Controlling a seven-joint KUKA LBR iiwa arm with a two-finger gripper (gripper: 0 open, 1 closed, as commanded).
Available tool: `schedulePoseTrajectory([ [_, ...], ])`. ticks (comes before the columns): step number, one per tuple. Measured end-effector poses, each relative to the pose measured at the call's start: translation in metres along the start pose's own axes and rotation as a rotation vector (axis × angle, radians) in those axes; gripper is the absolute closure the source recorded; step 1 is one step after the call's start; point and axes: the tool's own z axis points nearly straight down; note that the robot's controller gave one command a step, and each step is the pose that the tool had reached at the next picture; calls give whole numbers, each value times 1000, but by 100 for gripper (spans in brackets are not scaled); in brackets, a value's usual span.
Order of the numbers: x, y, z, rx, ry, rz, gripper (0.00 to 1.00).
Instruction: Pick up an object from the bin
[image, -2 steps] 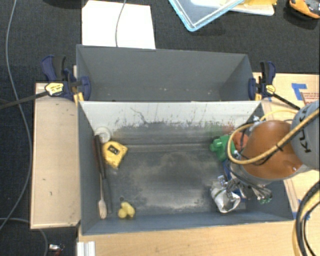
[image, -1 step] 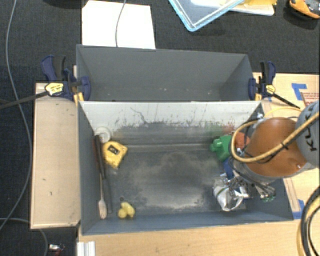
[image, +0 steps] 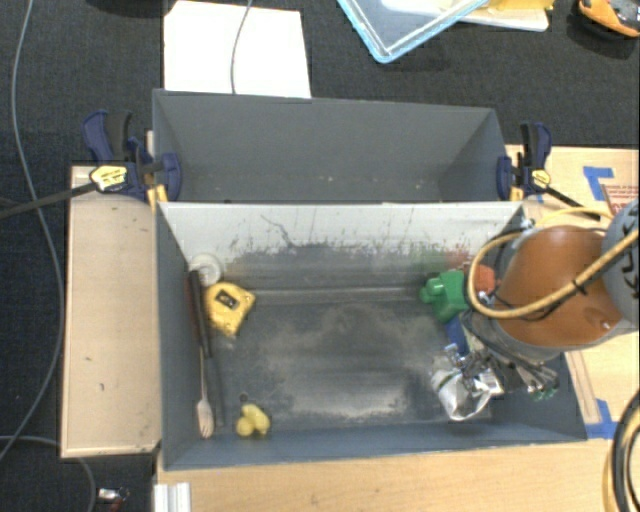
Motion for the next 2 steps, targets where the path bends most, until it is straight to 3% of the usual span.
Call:
schedulePoseTrajectory([
  [1, -12, -10, -19, 8, -13, -14, 100],
  [2, -10, -5, -78, 2, -5, -20, 100],
])
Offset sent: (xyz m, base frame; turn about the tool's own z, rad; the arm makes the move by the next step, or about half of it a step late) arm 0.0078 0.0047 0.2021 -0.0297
